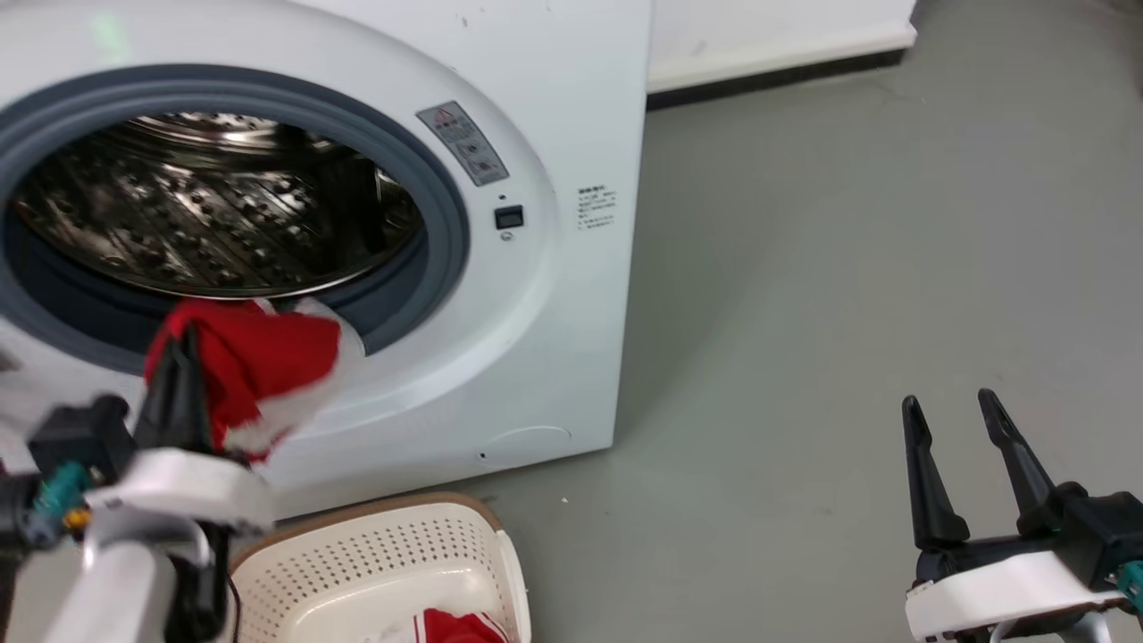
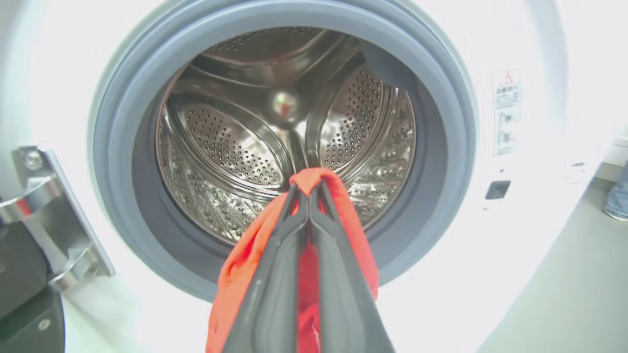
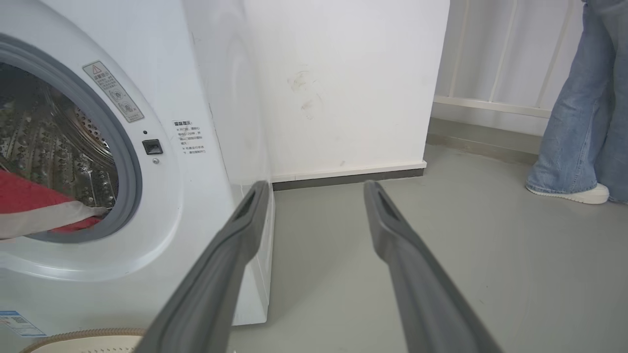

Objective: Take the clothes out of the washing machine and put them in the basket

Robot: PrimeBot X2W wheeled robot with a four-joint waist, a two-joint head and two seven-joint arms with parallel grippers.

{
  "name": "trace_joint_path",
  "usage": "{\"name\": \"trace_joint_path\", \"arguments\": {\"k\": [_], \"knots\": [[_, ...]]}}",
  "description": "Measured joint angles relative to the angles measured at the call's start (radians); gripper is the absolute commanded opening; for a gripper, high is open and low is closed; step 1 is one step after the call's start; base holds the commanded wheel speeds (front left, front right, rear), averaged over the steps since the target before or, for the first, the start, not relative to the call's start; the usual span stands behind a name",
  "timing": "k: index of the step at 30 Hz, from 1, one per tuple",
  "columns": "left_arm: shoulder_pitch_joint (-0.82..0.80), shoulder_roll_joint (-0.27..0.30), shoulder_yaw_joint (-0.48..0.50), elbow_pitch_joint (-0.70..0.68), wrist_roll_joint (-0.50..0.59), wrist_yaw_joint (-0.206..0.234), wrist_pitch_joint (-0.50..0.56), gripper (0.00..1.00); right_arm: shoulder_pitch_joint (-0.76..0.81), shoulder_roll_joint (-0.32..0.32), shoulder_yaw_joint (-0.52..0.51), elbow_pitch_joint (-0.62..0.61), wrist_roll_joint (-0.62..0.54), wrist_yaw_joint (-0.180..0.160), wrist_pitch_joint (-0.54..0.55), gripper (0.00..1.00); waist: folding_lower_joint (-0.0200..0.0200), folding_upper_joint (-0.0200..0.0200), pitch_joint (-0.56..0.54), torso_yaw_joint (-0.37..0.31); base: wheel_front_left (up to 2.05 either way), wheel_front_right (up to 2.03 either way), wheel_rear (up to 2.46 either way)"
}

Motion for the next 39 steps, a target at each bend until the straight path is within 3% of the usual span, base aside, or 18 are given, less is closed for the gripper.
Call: {"name": "trace_joint_path", "arguments": {"k": [8,14,25,39], "knots": [[0.224,-0.065,-0.031,-0.141,-0.042,0.061,0.044,0.00,0.039,0.000,-0.007,-0.043,-0.010,0.000,0.031,1.00,0.0000,0.0000,-0.043,0.056,0.00,0.00,0.00],[0.305,-0.110,-0.078,-0.092,-0.073,0.046,0.062,0.00,0.040,0.000,0.001,-0.073,-0.011,0.000,0.042,1.00,0.0002,0.0000,-0.014,0.069,0.00,0.00,0.00],[0.209,-0.182,-0.099,0.227,-0.113,-0.040,0.026,0.00,-0.033,0.000,0.021,-0.073,0.010,0.000,0.016,1.00,0.0004,0.0000,0.148,0.033,0.00,0.00,0.00],[-0.063,-0.200,-0.077,0.663,-0.118,-0.135,0.000,0.00,-0.138,0.000,0.054,-0.059,0.039,0.000,-0.039,1.00,0.0005,0.0000,0.378,-0.035,0.00,0.00,0.00]]}}
